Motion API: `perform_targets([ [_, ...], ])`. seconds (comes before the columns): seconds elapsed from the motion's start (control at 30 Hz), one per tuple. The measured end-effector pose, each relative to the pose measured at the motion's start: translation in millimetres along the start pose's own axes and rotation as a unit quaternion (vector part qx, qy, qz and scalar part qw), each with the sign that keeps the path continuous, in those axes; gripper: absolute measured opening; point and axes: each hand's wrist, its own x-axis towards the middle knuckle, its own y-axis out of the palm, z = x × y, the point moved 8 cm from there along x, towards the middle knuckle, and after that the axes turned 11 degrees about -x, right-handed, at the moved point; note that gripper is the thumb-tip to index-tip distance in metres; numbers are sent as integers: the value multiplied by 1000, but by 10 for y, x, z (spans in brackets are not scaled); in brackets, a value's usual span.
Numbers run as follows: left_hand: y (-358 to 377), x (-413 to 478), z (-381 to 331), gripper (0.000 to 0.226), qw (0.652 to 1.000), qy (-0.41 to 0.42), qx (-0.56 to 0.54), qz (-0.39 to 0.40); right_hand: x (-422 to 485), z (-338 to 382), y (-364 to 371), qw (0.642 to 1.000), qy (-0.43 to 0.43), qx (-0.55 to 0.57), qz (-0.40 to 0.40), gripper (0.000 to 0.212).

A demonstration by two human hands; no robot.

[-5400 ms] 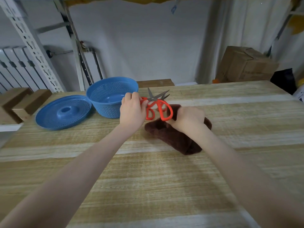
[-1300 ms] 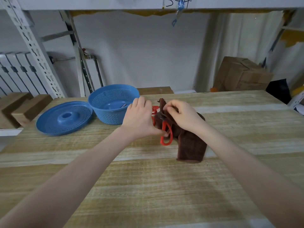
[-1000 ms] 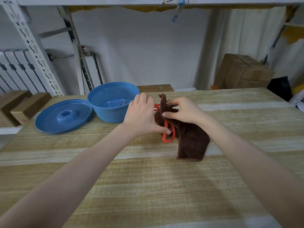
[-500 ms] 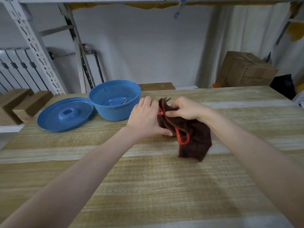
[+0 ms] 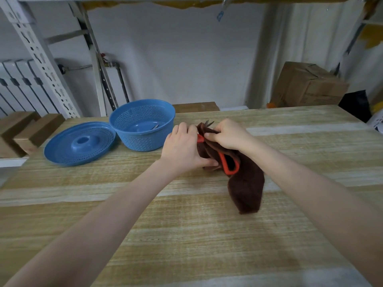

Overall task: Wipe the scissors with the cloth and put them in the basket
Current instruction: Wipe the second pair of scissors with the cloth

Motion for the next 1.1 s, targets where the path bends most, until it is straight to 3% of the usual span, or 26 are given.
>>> perform_targets([
  [0.07, -16, 9, 34, 98, 1000, -3, -3, -2, -11, 13, 18, 1000, 1, -31, -6, 44],
  [0.13, -57, 17, 68, 93, 1000, -1, -5, -10, -28, 14, 29, 999, -23, 13, 27, 41],
  [0.2, -78, 9, 88, 90, 1000, -2, -5, -8, -77, 60, 32, 992, -74, 64, 76, 28],
  [0.27, -93, 1, 81, 90, 1000, 5, -2, -10, -87, 78, 4, 991, -104, 46, 71, 18],
  [0.5, -31, -22, 83, 86, 1000, -9, -15, -7, -19, 30, 18, 998, -64, -17, -12, 42],
  [0.6, 16, -34, 155, 80, 1000, -23, -21, -1, -43, 65, 69, 997, -70, -7, 0, 43],
  [0.73, -25, -22, 186, 75, 1000, -22, -2, -19, -128, 159, 106, 989, -129, 17, 63, 25],
  [0.8, -37, -17, 160, 75, 1000, -16, -4, -25, -127, 141, 95, 990, -122, 36, 55, 21],
  [0.93, -9, -18, 135, 76, 999, -20, -19, -21, -72, 103, 55, 996, -89, 8, 9, 38],
  [1.1, 5, -22, 155, 74, 1000, -18, -15, -18, -50, 86, 73, 996, -81, 18, 31, 43],
])
